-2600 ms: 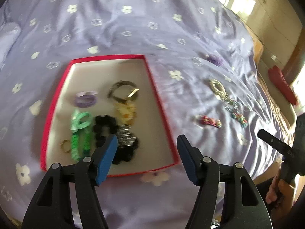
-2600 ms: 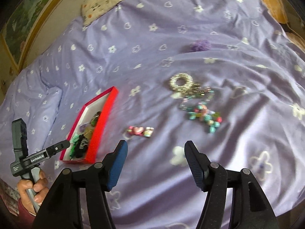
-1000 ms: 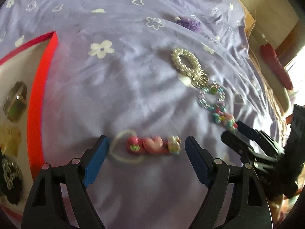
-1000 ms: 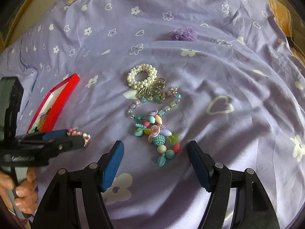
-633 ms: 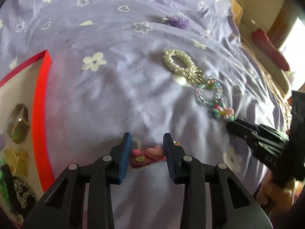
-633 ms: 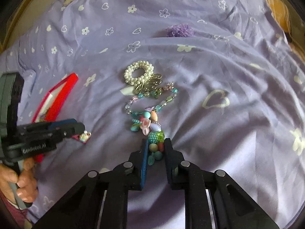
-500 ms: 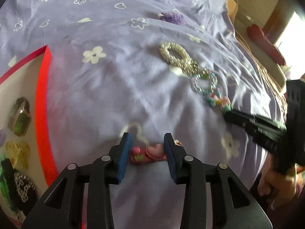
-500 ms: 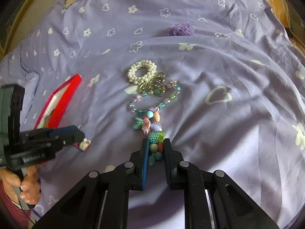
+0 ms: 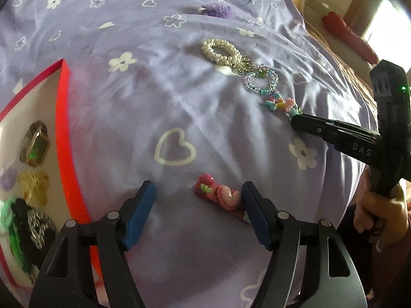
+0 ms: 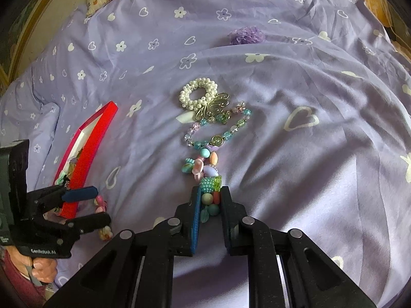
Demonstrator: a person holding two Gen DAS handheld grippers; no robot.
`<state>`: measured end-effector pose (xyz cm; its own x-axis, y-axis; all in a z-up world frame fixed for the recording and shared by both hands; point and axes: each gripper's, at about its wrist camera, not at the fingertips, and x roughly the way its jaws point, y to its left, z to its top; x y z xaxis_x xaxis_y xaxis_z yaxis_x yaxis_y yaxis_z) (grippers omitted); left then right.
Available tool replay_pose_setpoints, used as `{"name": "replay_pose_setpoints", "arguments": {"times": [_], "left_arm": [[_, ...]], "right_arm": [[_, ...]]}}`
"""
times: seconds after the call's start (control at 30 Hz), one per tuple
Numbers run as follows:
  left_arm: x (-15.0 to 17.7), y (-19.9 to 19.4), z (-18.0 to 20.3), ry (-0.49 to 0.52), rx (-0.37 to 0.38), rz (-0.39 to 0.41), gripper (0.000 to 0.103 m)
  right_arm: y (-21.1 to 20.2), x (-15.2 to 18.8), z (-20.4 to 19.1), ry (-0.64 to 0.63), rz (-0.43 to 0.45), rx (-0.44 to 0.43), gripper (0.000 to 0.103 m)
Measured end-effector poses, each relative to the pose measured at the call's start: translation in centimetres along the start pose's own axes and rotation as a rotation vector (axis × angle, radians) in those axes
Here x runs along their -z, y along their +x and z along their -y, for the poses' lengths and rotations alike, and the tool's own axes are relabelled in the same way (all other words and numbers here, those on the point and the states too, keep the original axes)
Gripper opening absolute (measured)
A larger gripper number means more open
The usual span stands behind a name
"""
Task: Organize jewelry
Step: 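Grasp the pink heart clip with left tool while right tool grasps beaded bracelet, then carry the clip and beaded bracelet into the red box and open both tools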
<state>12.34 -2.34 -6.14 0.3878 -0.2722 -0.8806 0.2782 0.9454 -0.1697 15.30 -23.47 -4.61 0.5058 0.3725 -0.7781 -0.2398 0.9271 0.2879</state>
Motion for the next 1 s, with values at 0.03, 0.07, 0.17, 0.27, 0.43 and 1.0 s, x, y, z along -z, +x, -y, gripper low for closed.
{"name": "replay_pose_setpoints", "arguments": {"times": [0.03, 0.07, 0.17, 0.27, 0.43, 1.0], "left_arm": [[0.1, 0.0, 0.2, -0.010, 0.000, 0.000, 0.070], [0.1, 0.1, 0.4, -0.021, 0.004, 0.003, 0.069], [0.3, 0.4, 1.1, -0.023, 0.017, 0.008, 0.052], [0.2, 0.5, 1.9, -0.008, 0.011, 0.023, 0.035], [0.4, -0.4, 1.5, -0.035, 0.038, 0.057, 0.035], [2.3, -7.3, -1.8, -0.094, 0.042, 0.216, 0.035]], "right_arm": [[0.0, 0.0, 0.0, -0.001, 0.000, 0.000, 0.015], [0.0, 0.0, 0.0, 0.000, 0.001, -0.001, 0.015], [0.0, 0.0, 0.0, 0.010, 0.000, -0.008, 0.015], [-0.3, 0.1, 0.0, 0.009, 0.002, -0.004, 0.014], [-0.9, 0.3, -0.6, -0.010, 0.020, 0.009, 0.014], [-5.3, -1.2, -6.9, -0.076, 0.148, -0.093, 0.014]]}}
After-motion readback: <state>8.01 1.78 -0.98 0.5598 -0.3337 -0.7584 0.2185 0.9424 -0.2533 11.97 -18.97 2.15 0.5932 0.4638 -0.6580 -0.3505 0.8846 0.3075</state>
